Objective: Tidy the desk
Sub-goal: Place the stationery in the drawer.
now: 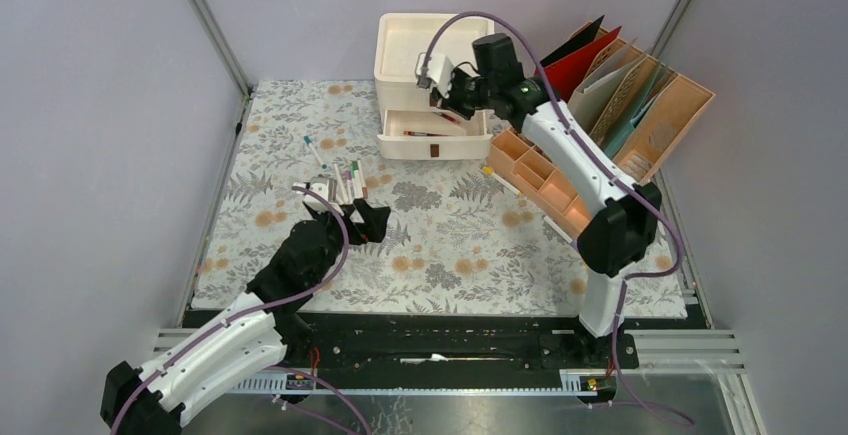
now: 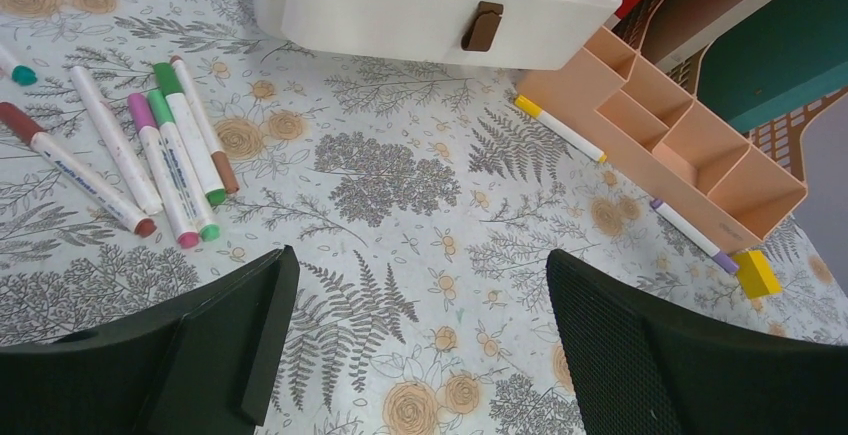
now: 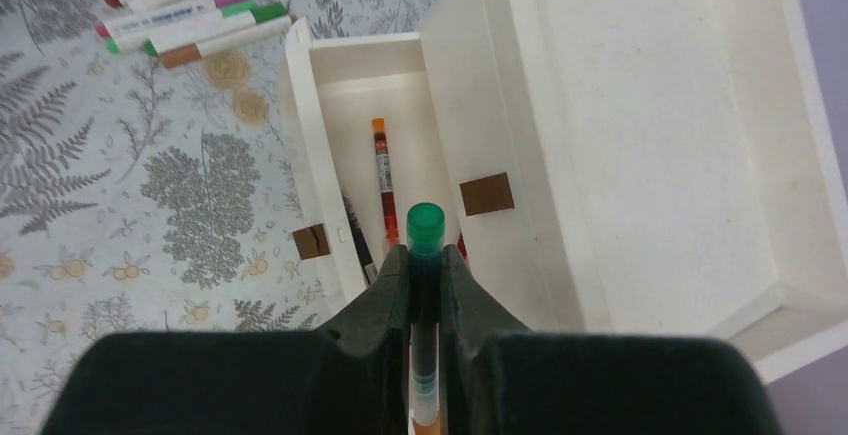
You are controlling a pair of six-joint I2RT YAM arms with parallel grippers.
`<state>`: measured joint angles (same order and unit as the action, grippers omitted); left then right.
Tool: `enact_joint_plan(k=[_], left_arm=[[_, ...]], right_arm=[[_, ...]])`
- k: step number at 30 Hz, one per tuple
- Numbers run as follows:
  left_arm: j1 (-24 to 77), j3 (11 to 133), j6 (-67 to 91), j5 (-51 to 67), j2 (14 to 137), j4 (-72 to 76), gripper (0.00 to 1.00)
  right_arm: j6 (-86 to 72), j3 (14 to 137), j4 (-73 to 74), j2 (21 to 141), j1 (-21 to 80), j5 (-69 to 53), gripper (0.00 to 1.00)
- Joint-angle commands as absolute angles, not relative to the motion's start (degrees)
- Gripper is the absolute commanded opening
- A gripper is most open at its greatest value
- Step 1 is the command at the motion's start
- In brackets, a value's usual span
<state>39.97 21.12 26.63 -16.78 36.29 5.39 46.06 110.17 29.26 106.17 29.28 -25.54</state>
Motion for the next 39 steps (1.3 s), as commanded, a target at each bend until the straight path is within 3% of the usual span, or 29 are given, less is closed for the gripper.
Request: enact_joint_plan(k=[1, 9, 14, 20, 25, 31, 39], left_arm=[[39.6, 20.4, 27.1, -19.1, 33.9, 3.3, 0.99], [39.3, 20.9, 26.7, -20.1, 32.5, 1.1, 0.99], [39.4, 20.8, 26.7, -20.1, 32.6, 1.1, 0.99], [39.3, 21.2, 26.8, -19.5, 32.5, 0.7, 0.99], [39.2, 21.9, 27.0, -18.9, 31.9, 0.1, 0.99], [39.3, 21.9, 27.6, -18.4, 31.3, 0.1, 0.99], [39.2, 21.8, 28.4, -17.7, 30.6, 0.1, 0.99]], right_arm=[[52.9, 115.5, 32.5, 109.8, 31.7, -18.4, 0.05], [51.0, 115.3, 27.5, 114.5, 32.3, -13.7, 0.13], [50.6, 114.0, 25.9, 116.6, 32.3, -10.9, 0.28], [47.7, 114.3, 25.7, 116.7, 32.3, -11.4, 0.55], [41.7, 114.4, 28.8, 113.0, 32.3, -19.9, 0.66], [40.4, 108.7, 35.4, 107.4, 32.3, -39.5, 0.72], [53.2, 96.3, 38.7, 101.2, 32.3, -50.5, 0.78]])
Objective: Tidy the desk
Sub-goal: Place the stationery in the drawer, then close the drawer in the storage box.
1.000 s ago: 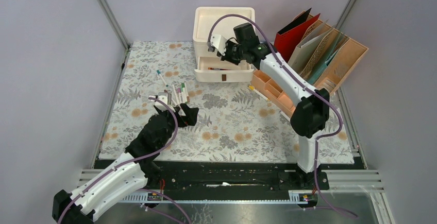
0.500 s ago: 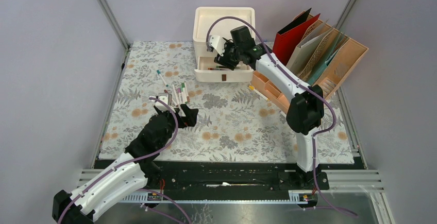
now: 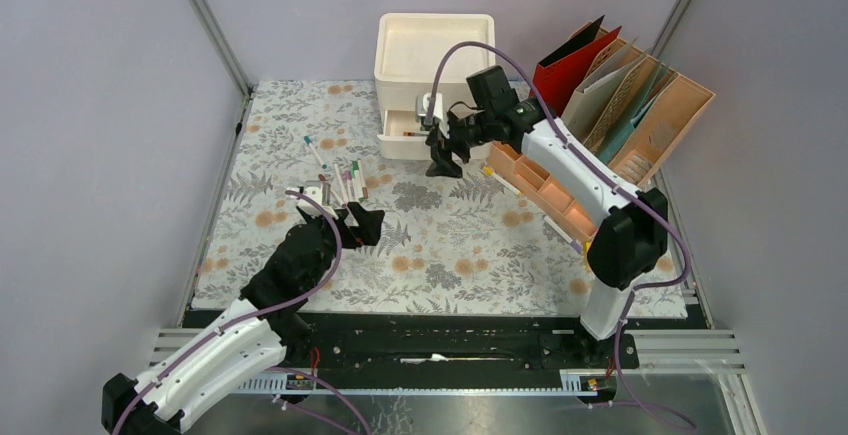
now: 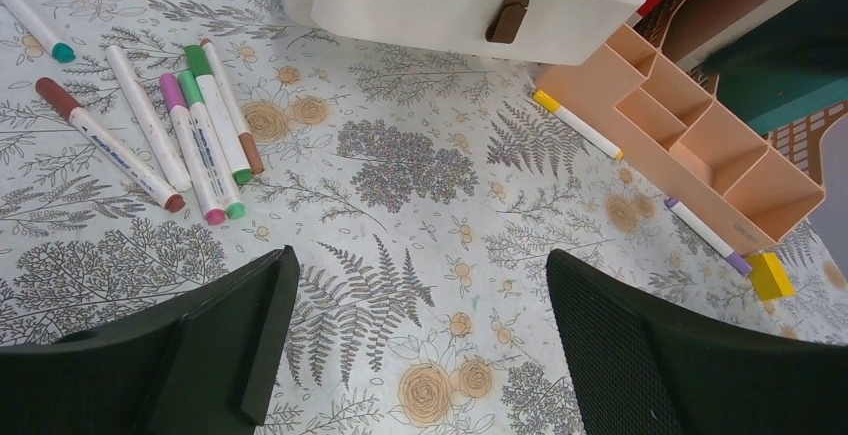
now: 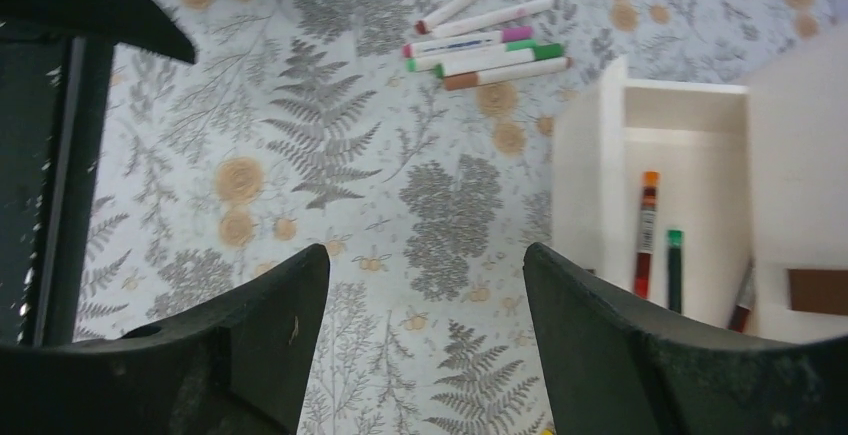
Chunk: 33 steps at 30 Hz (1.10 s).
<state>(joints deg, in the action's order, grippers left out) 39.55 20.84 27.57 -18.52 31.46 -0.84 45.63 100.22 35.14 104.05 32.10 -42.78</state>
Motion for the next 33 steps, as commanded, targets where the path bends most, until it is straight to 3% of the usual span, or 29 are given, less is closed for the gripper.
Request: enact_joint_plan(k=[1, 10, 14, 18, 19, 20, 21, 28, 33], left_arm=[[39.3, 21.7, 28.5, -17.8, 30.5, 0.1, 0.99], [38.8, 21.7, 30.3, -14.6, 29.5, 2.5, 0.99], [38.4, 22.2, 30.5, -13.9, 29.8, 2.8, 0.99], [37.8, 22.5, 30.9, -13.3, 29.9, 2.9, 0.99], [37.7, 22.6, 31.1, -13.1, 29.8, 2.8, 0.99], [37.6, 22.7, 31.1, -13.1, 29.6, 2.7, 0.99], [37.5, 22.8, 31.4, -12.9, 29.3, 2.6, 0.99], [37.0, 23.5, 31.9, -12.8, 28.5, 1.6, 0.99], [36.9, 24.1, 31.9, -12.7, 29.5, 1.6, 0.99]], right_arm=[[54.6, 95.5, 39.2, 101.0, 32.3, -50.2, 0.79], [68.4, 90.5, 43.8, 102.2, 32.3, -43.9, 0.78], [66.9, 89.5, 38.5, 104.4, 32.3, -37.5, 0.67], [66.0, 94.0, 36.3, 109.5, 32.3, -30.6, 0.38], [65.5, 95.7, 36.3, 111.0, 32.3, -29.3, 0.27], [65.1, 97.1, 36.2, 112.6, 32.3, -27.8, 0.09], [64.7, 98.1, 35.5, 114.1, 32.4, -26.6, 0.0], [58.5, 92.5, 12.7, 115.4, 32.7, -15.1, 0.0], [49.6, 96.7, 2.1, 118.5, 32.9, -5.6, 0.01]])
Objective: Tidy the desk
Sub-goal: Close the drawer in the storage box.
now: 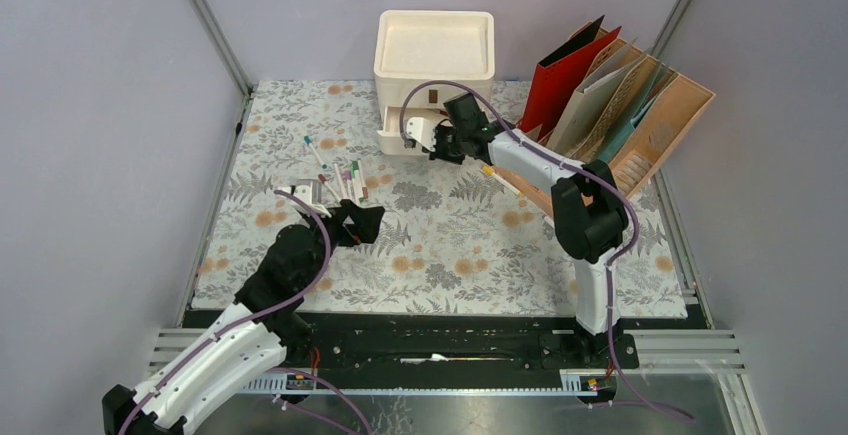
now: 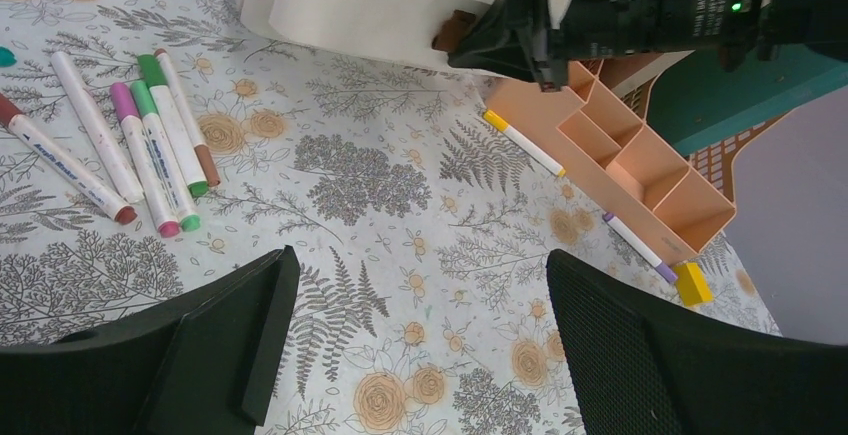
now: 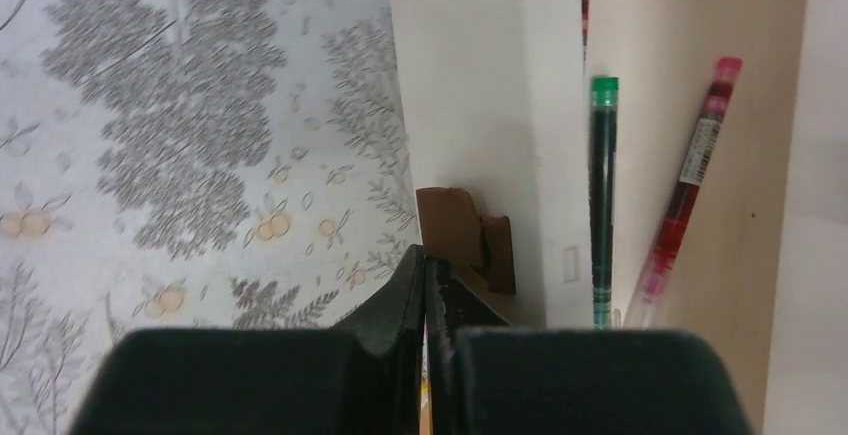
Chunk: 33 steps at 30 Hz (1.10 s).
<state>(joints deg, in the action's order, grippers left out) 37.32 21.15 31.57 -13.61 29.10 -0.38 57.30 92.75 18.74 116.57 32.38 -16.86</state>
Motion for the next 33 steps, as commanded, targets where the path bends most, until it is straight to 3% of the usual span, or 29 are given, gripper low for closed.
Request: enact_joint_plan(k=[1, 6, 10, 16, 26, 33], left_arm=[[36.8, 24.3, 31.9, -12.6, 29.7, 1.7, 0.99], [36.8, 24.1, 32.6, -12.2, 30.3, 2.5, 0.99], [36.7, 23.9, 33.1, -12.0, 30.4, 3.0, 0.99], [36.6, 23.8, 33.2, -12.0, 30.8, 3.1, 0.99], [36.4, 23.5, 33.9, -11.2, 31.4, 4.0, 0.99], [36.0, 21.9, 36.1, -9.3, 32.1, 7.2, 0.99]], right_arm=[[48.4, 97.5, 0.9, 119.1, 32.9, -4.5, 0.04], [45.5, 98.4, -4.8, 121.2, 33.1, -1.3, 0.18], [44.8, 98.7, -7.3, 122.1, 33.0, 0.9, 0.2], [45.1, 101.6, -0.5, 120.4, 32.8, -7.6, 0.25], [42.8, 109.3, -7.5, 128.6, 30.1, 4.5, 0.18], [38.1, 107.0, -6.4, 125.3, 30.1, 2.3, 0.17]])
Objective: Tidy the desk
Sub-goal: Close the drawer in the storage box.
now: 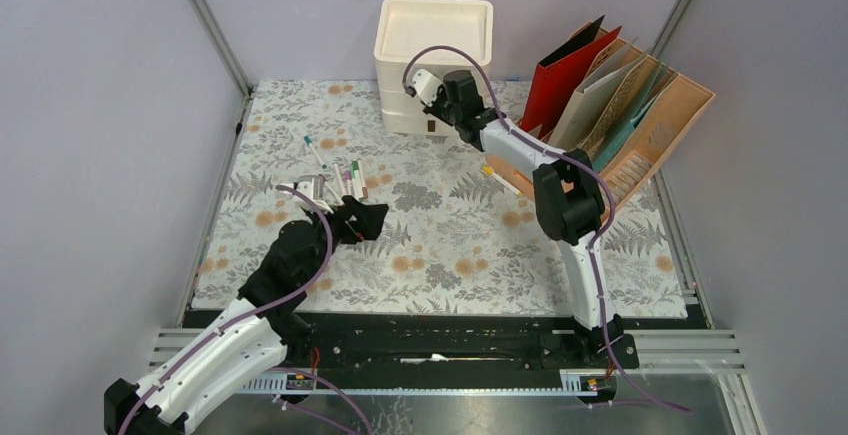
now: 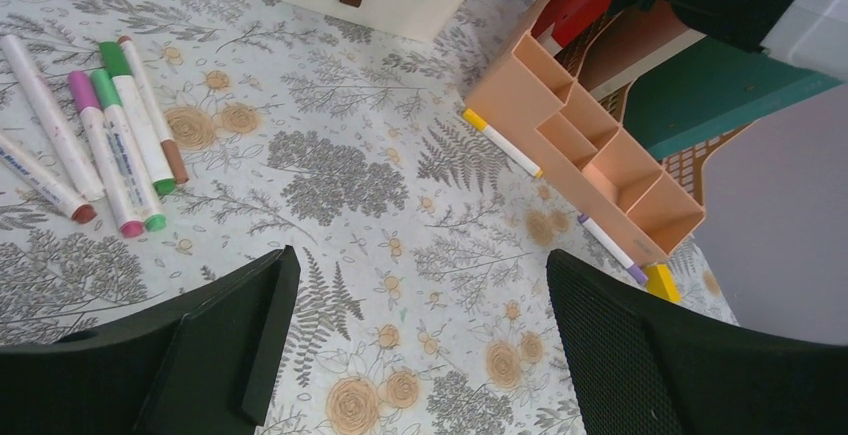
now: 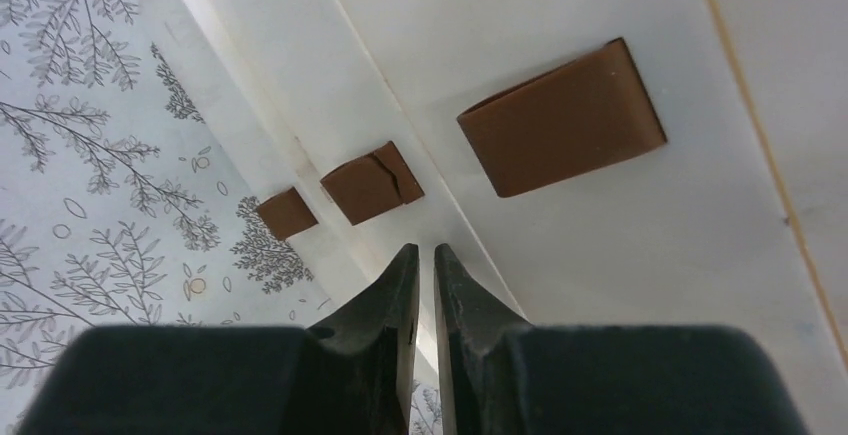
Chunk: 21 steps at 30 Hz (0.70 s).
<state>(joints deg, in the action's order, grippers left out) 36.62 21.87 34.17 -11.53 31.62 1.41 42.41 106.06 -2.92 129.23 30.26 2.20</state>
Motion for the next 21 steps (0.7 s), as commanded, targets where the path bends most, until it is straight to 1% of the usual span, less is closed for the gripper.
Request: enact_joint_plan(k=[1, 2, 3, 6, 9, 11, 14, 17, 21], left_arm=[[35.9, 21.6, 36.6, -8.6, 32.7, 9.0, 0.99], [35.7, 21.3, 37.3, -7.9, 33.5, 10.3, 0.99], [35.6, 20.8, 38.0, -7.0, 34.4, 12.1, 0.99], [34.5, 20.2, 40.3, -3.8, 38.7, 18.1, 0.99], [32.7, 20.1, 42.3, 0.3, 44.6, 24.6, 0.99], [30.8, 20.4, 43.5, 3.8, 49.3, 29.7, 0.99], [27.6, 22.2, 45.1, 8.2, 58.2, 35.7, 0.99], [25.7, 25.8, 45.5, 11.2, 66.3, 39.4, 0.99], [24.6, 33.8, 43.1, 11.6, 77.1, 37.5, 0.99]], right_arm=[[36.7, 106.6, -4.2, 123.9, 30.1, 0.5, 0.18], [35.1, 106.4, -1.3, 122.3, 30.1, -3.1, 0.19], [34.3, 106.5, 5.7, 120.5, 30.1, -8.7, 0.21], [34.3, 105.9, 18.8, 115.2, 30.1, -20.4, 0.3], [33.2, 101.3, 25.2, 108.7, 29.9, -27.6, 0.37], [32.5, 97.2, 28.0, 104.1, 29.6, -31.5, 0.45], [32.7, 91.1, 32.0, 96.3, 28.9, -36.3, 0.53], [34.0, 85.6, 36.1, 90.2, 28.0, -39.9, 0.58], [36.4, 77.8, 38.4, 82.4, 26.4, -42.0, 0.63]])
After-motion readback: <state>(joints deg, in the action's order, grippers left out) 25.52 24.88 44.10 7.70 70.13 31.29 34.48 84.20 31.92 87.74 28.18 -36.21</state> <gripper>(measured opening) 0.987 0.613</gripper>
